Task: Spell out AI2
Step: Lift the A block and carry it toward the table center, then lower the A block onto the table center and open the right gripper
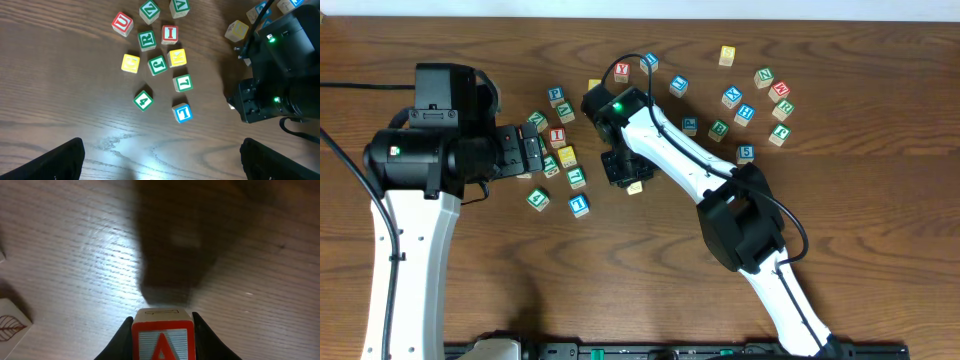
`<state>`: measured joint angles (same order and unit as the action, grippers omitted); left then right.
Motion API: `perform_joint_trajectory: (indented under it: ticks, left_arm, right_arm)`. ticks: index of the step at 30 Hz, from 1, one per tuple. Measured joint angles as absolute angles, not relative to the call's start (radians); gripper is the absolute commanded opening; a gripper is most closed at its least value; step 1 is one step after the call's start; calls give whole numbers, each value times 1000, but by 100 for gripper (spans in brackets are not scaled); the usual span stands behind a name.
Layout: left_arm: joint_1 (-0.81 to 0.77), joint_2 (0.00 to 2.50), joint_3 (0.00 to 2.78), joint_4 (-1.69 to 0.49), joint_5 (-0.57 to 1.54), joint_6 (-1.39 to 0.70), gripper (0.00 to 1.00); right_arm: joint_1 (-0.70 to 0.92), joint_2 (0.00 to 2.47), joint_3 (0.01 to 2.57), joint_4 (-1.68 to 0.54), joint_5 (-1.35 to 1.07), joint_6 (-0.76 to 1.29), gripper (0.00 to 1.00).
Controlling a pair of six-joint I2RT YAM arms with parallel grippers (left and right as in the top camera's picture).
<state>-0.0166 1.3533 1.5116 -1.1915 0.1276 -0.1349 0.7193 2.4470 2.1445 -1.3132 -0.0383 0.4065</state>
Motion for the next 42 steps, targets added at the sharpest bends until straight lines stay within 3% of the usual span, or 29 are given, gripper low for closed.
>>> perform_joint_trajectory:
  ticks: [24, 35, 42]
  left_arm:
    - [-17, 1353, 1512, -1186, 128, -135, 98]
    - [-17, 1353, 1512, -1186, 128, -135, 98]
    - [-17, 1353, 1512, -1186, 128, -135, 98]
  right_arm:
    - [719, 2447, 2144, -1258, 89, 498, 23]
    - [719, 2447, 2144, -1259, 106, 514, 35]
    - [719, 2447, 2144, -1266, 106, 515, 34]
